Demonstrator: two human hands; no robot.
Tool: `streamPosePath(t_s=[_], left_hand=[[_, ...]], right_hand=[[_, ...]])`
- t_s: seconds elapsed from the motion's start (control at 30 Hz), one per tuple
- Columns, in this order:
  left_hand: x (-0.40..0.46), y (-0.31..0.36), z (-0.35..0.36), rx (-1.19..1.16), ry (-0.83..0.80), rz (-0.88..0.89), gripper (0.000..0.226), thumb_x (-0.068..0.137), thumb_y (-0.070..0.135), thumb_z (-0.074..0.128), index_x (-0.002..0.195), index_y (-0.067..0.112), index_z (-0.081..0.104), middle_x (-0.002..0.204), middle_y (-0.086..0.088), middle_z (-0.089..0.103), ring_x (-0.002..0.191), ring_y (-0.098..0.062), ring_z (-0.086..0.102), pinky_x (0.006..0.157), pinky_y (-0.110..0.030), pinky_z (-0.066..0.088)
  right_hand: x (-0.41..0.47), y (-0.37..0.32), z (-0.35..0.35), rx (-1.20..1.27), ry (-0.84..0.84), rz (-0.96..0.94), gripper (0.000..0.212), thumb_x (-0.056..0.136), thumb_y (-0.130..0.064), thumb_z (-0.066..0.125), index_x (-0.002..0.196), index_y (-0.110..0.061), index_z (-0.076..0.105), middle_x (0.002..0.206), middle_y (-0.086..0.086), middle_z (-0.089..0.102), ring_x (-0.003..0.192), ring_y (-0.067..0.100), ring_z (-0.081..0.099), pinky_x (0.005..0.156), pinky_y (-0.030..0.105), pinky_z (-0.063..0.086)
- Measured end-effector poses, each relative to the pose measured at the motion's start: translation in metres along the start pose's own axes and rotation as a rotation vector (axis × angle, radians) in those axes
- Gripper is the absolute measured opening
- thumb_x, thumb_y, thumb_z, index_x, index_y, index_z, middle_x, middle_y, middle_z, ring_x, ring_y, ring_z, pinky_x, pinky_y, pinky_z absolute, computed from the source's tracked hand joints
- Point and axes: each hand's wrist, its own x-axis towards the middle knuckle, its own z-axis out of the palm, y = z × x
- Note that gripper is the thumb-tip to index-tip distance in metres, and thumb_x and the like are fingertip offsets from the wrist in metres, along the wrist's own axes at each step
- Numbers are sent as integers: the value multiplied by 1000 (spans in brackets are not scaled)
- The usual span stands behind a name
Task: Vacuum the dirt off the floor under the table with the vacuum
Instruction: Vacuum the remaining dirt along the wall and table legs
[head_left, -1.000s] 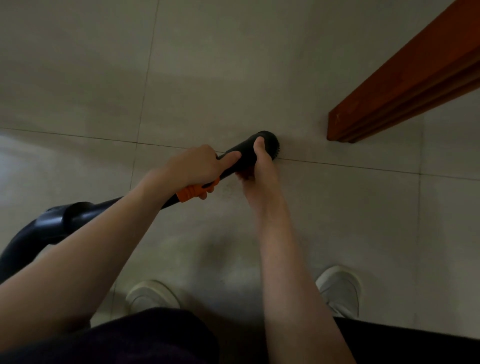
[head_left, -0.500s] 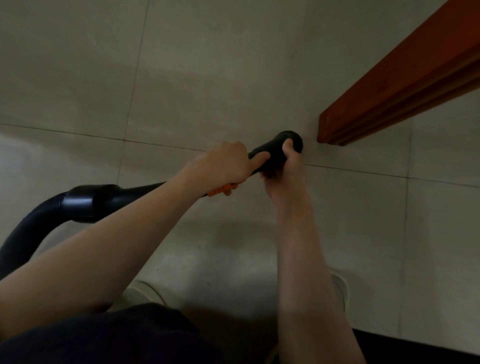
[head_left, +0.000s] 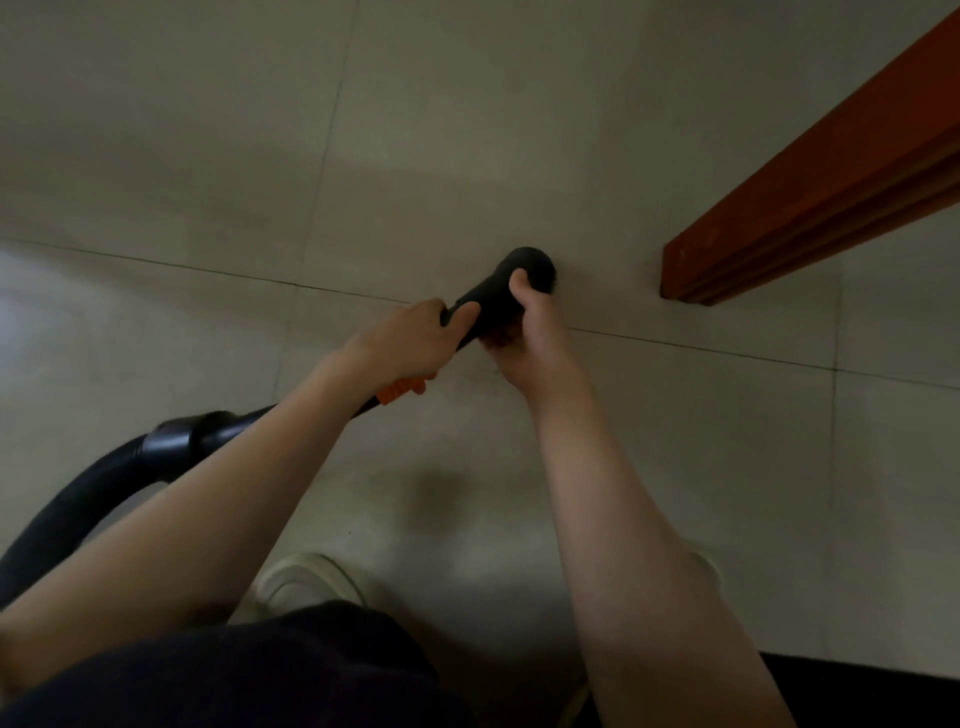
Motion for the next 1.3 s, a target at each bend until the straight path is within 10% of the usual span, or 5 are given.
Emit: streamPosePath(t_s=[0.4,0.6,0.83,1.3], left_hand=[[-52,-115,-7,-77,-3,-222,66,93,62,24,100,5,57,74,-5,66,58,-16,62,58,-24,46],[-75,-145,8,-92,24,-198,50,94,58,29,104,14,51,75,-4,62,59,-16,60,62,-28,47],[-81,-178,0,44,133,-244,60,87,69,23,98,18,54,74,-3,64,60,-17,64,62,-30,52],[-46,-186,-46,-46,148,-323,59,90,66,27,86,15,56,71,-5,66,60,-18,64,64,-31,53]], right_hand=[[-38,105,56,-225,-114,298,42,98,-23,51,130,5,48,126,20,58,119,33,55,86,32,47],[-56,133,46,-176,-125,350,39,96,-18,54,126,7,52,89,12,62,83,22,61,71,26,49],[-44,158,68,-312,-113,296,46,94,-17,58,133,4,46,130,22,55,117,33,56,83,32,48],[10,170,124,-497,-51,197,64,89,-40,61,140,-6,41,127,14,58,109,28,60,91,38,53]])
